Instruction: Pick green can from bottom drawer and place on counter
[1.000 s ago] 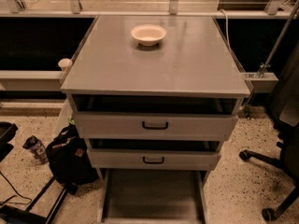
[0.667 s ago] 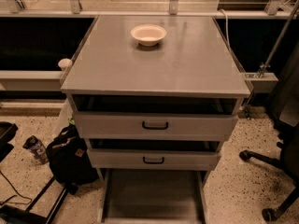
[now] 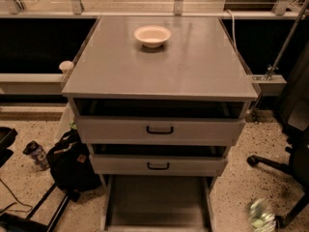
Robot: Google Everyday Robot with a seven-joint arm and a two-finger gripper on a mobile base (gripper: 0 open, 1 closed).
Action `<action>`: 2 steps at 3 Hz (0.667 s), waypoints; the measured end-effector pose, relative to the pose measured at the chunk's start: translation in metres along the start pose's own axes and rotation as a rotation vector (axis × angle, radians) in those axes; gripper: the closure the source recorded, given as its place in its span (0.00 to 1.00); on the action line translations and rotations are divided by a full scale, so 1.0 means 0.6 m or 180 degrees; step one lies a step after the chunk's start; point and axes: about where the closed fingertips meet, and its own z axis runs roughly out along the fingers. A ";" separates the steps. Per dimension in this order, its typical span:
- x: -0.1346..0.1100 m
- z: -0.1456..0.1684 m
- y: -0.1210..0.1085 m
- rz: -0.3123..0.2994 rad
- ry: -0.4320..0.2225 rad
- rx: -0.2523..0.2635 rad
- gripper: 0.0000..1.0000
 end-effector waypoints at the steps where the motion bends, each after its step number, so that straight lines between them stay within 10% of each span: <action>1: -0.156 0.095 0.054 -0.0135 -0.0518 -0.0211 0.52; 2: -0.189 0.111 0.062 -0.0165 -0.0631 -0.0247 0.60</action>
Offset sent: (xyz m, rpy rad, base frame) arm 0.0273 0.0876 0.0193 -0.0293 -0.0337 0.1412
